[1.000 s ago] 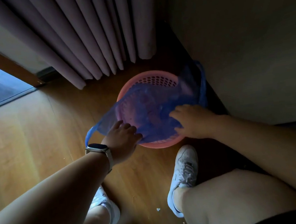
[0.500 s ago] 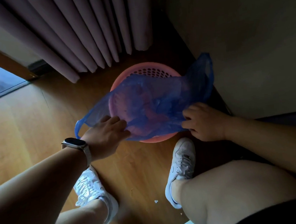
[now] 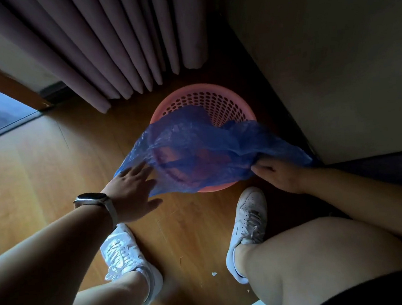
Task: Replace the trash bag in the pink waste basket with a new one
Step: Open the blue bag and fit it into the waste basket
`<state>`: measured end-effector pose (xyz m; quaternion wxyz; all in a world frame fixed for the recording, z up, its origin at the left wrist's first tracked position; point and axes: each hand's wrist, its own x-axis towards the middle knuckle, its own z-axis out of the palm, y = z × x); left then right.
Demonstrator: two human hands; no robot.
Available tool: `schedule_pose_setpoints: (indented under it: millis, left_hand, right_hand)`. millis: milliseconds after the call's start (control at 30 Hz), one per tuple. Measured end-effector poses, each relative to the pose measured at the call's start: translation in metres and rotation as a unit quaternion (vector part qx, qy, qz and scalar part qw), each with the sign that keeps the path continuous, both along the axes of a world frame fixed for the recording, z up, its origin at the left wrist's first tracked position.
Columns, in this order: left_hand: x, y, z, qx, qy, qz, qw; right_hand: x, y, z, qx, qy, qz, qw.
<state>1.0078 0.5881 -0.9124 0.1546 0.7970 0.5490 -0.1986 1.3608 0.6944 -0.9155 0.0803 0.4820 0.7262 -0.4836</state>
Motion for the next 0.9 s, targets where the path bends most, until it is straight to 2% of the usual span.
schedule_pose_setpoints:
  millis: [100,200,333,433,533,633,733,900]
  left_hand:
    - [0.020,0.024,0.028,0.057,-0.103,0.060,0.991]
    - [0.036,0.027,0.034,0.099,-0.140,0.048,0.984]
    - [0.061,0.013,0.018,0.057,-0.121,-0.030,0.991]
    - [0.070,0.010,0.007,0.071,-0.132,-0.058,0.987]
    - [0.069,0.011,0.007,0.087,-0.152,-0.094,0.980]
    - [0.065,0.006,0.010,0.072,-0.133,-0.154,0.976]
    - [0.059,0.002,0.006,0.071,-0.121,-0.166,0.976]
    - [0.045,0.003,0.009,0.080,-0.143,-0.111,0.980]
  right_hand:
    - [-0.010,0.003,-0.002,0.004,0.017,-0.113,0.994]
    - [-0.016,0.006,-0.002,0.053,0.029,-0.168,0.984]
    - [-0.016,0.010,-0.001,0.088,-0.008,-0.159,0.983]
    - [-0.018,0.011,0.001,0.102,-0.014,-0.135,0.985]
    - [-0.018,0.016,0.002,0.142,-0.028,-0.094,0.985]
    - [-0.016,0.024,0.000,0.159,-0.086,-0.025,0.983]
    - [-0.023,0.028,0.000,0.187,-0.114,0.020,0.975]
    - [-0.031,0.037,0.006,0.138,-0.056,-0.099,0.984]
